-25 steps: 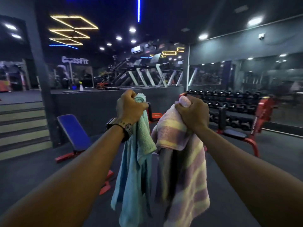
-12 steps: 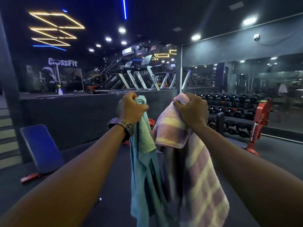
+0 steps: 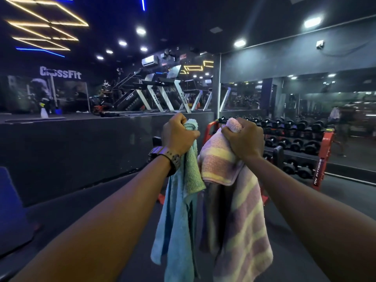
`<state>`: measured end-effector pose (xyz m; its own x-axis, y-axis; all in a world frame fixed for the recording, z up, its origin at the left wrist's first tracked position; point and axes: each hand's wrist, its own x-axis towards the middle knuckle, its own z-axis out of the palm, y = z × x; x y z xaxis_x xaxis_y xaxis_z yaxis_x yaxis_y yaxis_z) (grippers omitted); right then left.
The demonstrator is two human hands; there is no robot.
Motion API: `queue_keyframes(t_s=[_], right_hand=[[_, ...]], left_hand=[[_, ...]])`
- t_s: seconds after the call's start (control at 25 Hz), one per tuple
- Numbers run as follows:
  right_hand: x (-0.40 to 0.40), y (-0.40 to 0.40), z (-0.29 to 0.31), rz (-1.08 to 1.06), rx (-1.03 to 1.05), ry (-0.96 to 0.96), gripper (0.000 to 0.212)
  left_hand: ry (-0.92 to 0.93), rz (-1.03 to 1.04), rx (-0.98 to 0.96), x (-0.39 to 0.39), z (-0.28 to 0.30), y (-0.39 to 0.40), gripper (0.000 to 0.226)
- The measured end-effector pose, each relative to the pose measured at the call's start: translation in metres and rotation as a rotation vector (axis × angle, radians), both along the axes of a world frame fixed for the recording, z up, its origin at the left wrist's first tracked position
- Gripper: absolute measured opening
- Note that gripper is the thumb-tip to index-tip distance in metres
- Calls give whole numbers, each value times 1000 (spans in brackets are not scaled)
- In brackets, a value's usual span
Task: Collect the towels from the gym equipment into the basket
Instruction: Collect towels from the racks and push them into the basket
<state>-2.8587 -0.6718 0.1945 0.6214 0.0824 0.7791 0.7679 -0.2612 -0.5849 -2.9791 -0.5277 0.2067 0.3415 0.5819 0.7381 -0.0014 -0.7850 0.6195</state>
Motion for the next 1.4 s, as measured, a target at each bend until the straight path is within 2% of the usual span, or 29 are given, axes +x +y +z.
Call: queue_keyframes(t_s=[0.16,0.44,0.6,0.76,1.12,1.4], right_hand=[[94,74,6,-5,-3,-2,31],[276,211,-24,25,22,13,47],[372,289,-30,61,16,67,45],[464,369,-35,57,-28,37,47],[655,551,-53,-14,-63,53,44],[802,675,-71,-28,-62,86,42]], left_hand=[[-8,-7,-1,94,9,77,33],[14,41,-31,259,-19,212,34],[26,80,-63,350,-21,281,32],[13,86,-100,436,-32,363,34],[6,-66,-164,645,-56,556,43],[44,-60,-141,792,-68,680,42]])
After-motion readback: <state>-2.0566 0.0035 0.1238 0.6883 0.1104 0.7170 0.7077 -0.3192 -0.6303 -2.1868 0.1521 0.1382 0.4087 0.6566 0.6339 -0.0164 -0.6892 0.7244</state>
